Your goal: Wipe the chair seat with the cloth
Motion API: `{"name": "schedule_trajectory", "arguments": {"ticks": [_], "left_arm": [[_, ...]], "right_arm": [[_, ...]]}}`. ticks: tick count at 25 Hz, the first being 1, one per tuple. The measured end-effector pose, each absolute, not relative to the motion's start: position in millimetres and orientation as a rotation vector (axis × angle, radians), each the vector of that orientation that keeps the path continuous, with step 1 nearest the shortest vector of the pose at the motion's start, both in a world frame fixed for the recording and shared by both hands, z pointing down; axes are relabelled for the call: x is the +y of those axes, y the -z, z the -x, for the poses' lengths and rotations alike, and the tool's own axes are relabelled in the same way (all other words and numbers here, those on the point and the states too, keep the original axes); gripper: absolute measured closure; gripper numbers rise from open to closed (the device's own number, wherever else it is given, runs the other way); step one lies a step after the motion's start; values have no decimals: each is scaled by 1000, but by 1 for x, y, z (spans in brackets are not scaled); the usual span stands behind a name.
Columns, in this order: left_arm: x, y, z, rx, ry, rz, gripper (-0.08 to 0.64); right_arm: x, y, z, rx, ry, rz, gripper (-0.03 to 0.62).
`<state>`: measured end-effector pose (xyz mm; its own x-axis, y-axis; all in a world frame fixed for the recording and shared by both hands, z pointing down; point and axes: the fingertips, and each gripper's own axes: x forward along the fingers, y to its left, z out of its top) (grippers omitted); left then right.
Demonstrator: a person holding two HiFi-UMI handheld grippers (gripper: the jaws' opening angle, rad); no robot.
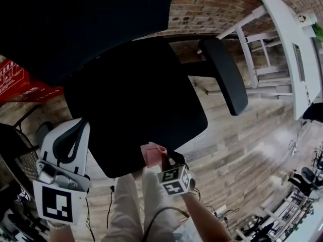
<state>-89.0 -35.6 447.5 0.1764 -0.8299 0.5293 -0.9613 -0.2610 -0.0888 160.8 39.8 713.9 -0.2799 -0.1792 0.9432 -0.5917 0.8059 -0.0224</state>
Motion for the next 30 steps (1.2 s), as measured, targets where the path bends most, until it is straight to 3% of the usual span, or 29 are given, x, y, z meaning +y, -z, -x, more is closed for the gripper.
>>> {"name": "schedule_trajectory", "arguments": {"ticks": [18,30], "left_arm": [[-73,-459,57,-1662,-740,-2216,541],[-78,-436,44,-1628,-704,-2281,541]], "right_arm": [[-129,-699,-328,-1614,-361,-1042,538],[-109,-666,-291,-1713,-407,-1007,538]]}}
